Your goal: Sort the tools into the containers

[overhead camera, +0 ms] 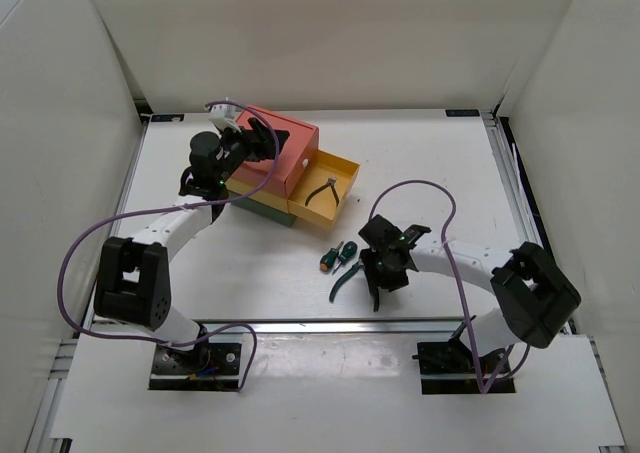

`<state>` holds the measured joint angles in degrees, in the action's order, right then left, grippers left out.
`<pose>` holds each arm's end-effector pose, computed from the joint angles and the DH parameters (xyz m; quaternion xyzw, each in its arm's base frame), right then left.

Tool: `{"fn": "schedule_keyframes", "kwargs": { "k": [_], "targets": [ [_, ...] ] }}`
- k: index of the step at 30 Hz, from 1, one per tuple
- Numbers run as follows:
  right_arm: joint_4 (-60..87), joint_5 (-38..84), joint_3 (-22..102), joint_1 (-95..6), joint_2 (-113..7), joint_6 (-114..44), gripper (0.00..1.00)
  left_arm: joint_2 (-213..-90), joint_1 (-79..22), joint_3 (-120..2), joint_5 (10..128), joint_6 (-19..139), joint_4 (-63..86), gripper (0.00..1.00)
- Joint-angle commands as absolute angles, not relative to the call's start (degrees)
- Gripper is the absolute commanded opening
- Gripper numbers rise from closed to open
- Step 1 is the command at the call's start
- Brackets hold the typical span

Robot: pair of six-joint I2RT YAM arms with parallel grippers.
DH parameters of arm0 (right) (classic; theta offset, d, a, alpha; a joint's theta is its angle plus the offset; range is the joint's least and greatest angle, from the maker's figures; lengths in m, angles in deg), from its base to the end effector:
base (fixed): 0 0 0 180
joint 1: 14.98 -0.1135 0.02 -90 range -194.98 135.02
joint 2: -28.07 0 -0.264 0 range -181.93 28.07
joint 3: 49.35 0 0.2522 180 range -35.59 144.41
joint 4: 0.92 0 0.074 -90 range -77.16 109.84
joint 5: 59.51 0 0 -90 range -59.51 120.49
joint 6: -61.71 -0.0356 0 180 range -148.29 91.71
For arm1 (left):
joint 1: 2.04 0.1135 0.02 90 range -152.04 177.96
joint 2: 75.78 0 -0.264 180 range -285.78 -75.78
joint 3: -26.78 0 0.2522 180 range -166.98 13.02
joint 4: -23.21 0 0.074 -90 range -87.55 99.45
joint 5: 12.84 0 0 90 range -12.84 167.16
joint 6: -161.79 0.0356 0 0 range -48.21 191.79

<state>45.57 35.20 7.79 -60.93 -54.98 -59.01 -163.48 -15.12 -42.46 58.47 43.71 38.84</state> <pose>0.1745 0.1762 0.1610 -0.1246 0.9795 0.0630 0.1451 0.3444 -0.0917 0.2921 0.0177 0.7232 -0.3492 0.5955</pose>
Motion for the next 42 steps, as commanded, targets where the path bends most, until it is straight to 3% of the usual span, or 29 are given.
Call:
{"fn": "schedule_keyframes", "kwargs": {
  "k": [1, 3, 4, 7, 12, 19, 25, 32, 42],
  "targets": [
    [45.53, 36.03, 8.71, -61.56, -56.83, -58.70, 0.44, -166.84, -15.13, -37.52, 58.18, 40.68, 20.26, 0.99],
    [46.93, 36.47, 9.67, -61.56, -58.06, -58.53, 0.32, -166.84, -15.13, -37.60, 58.36, 40.94, 20.08, 0.99],
    [47.64, 36.82, 10.02, -61.82, -58.42, -58.53, 0.19, -166.84, -15.22, -37.60, 58.53, 40.94, 20.08, 0.99],
    [51.14, 39.28, 10.99, -61.73, -58.25, -59.23, 0.00, -166.84, -15.04, -37.69, 58.53, 40.94, 20.00, 0.99],
    [55.72, 42.97, 10.91, -61.74, -48.26, -60.81, 0.00, -167.19, -15.13, -38.04, 58.88, 40.76, 20.09, 0.99],
    [64.07, 51.58, 23.10, -61.74, -40.49, -60.99, 0.00, -168.24, -15.13, -38.83, 58.53, 40.06, 20.61, 0.99],
    [64.52, 54.40, 40.94, -61.38, -49.79, -56.07, 0.00, -168.77, -15.22, -39.27, 58.18, 39.27, 21.05, 0.99],
    [66.27, 55.63, 65.79, -59.63, -71.40, -50.44, 0.00, -168.25, -15.13, -38.84, 58.18, 39.53, 20.87, 0.99],
    [71.19, 57.92, 84.02, -57.87, -87.42, -50.17, 0.00, -168.94, -15.13, -39.36, 58.18, 39.45, 21.05, 0.99]
  ]
}}
